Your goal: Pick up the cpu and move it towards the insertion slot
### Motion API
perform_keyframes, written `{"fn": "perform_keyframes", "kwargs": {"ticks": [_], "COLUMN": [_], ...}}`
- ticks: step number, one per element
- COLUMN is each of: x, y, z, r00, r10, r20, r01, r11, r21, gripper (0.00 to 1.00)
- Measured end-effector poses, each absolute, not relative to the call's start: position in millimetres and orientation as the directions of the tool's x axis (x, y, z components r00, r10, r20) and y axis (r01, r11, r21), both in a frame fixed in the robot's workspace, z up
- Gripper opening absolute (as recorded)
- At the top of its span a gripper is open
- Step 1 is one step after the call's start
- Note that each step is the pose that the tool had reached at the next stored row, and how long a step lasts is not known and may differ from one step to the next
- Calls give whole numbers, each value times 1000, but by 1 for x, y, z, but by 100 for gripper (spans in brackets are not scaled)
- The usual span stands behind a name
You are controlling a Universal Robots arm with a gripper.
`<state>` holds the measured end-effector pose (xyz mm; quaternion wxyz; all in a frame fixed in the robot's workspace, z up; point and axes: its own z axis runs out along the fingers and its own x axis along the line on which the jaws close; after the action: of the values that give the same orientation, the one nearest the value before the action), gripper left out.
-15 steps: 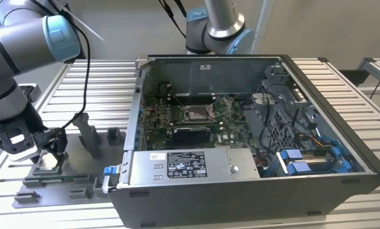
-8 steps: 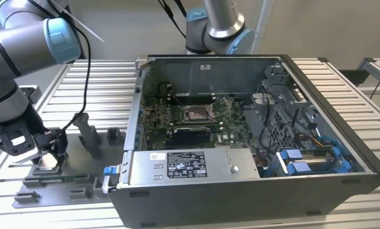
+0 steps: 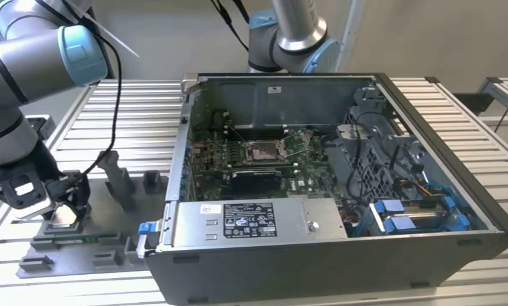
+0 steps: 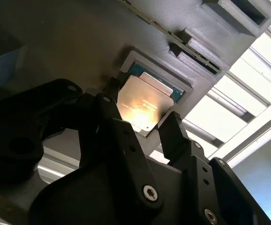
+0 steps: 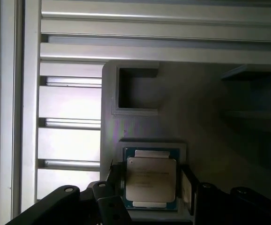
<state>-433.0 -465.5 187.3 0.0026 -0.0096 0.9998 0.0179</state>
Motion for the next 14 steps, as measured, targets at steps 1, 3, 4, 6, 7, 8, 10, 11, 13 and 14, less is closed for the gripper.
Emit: {"fn": "perform_keyframes", "kwargs": {"ticks": [1, 3, 4, 6, 7, 8, 10, 11, 13, 14], "x": [-433, -433, -433, -433, -433, -433, -433, -433, -433, -433], "y": [-466, -466, -466, -466, -466, -466, -466, -466, -466, -466], "z": [187, 187, 187, 187, 187, 187, 187, 187, 187, 187], "r00": [-1000, -1000, -1000, -1000, -1000, -1000, -1000, -1000, -1000, -1000], "r10": [-19, -19, -19, -19, -19, -19, -19, -19, -19, -19], "r20": [-6, -6, -6, -6, -6, -6, -6, -6, -5, -5], "r01": [-19, -19, -19, -19, -19, -19, -19, -19, -19, -19], "r11": [999, 999, 999, 999, 999, 999, 999, 999, 999, 999], "r21": [36, 36, 35, 35, 35, 35, 35, 35, 35, 35], "gripper": [100, 100, 100, 100, 100, 100, 100, 0, 0, 0]}}
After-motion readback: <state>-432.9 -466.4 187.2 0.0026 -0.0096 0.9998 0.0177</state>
